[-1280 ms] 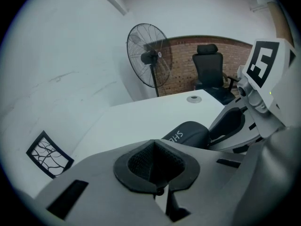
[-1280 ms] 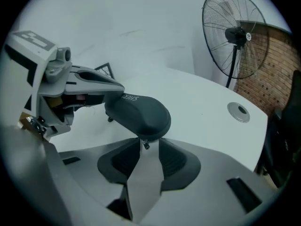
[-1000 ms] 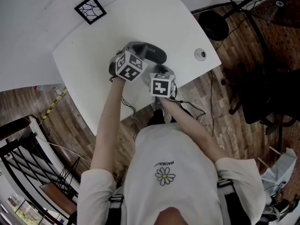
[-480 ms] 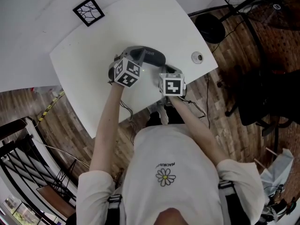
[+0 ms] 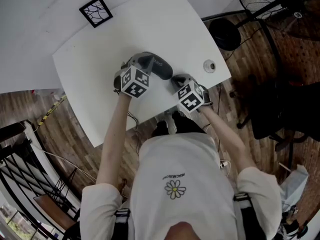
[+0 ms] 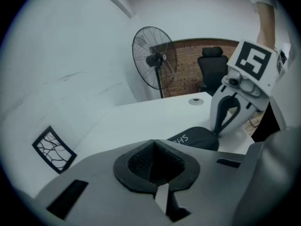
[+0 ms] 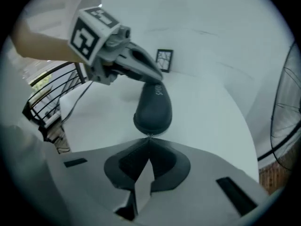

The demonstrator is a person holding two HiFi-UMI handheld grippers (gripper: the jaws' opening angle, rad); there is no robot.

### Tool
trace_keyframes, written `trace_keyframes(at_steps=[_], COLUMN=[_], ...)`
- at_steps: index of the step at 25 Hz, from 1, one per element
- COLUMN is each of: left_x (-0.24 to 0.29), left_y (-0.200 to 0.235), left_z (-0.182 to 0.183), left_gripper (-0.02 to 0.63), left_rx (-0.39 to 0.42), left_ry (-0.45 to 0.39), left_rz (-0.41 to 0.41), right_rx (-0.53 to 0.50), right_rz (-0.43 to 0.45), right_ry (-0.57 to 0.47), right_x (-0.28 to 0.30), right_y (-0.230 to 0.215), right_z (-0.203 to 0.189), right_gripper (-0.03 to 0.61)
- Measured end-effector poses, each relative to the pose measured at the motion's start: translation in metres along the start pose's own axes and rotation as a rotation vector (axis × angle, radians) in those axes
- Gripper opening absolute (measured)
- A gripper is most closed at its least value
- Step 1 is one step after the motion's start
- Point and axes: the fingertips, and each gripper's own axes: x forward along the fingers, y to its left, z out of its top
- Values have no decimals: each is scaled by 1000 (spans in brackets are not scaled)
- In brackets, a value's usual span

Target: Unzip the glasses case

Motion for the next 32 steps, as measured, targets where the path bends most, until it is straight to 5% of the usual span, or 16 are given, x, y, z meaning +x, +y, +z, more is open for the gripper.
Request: trace_keyframes(at_steps=[2, 7, 14, 19, 32], left_x=[-12, -50, -83, -103, -52], left_y=[-4, -14, -30, -33, -73], left_z=[5, 1, -26, -34, -26], left_gripper=[12, 11, 11, 11, 11], left_rx=[15, -94, -171, -229, -183], left_ry=[-19, -50, 14, 8, 22], left_rz=[47, 104, 202, 282, 101], right_rx=[-80, -168, -222, -166, -5], right_rz=[80, 209, 242, 245, 162], right_ry=[-14, -53, -38, -48, -11], right_x=[0, 8, 19, 18, 12], right_y=[42, 120, 148, 146, 125], right_z=[5, 24, 30, 35, 25], right_gripper=[6, 6, 8, 7, 8])
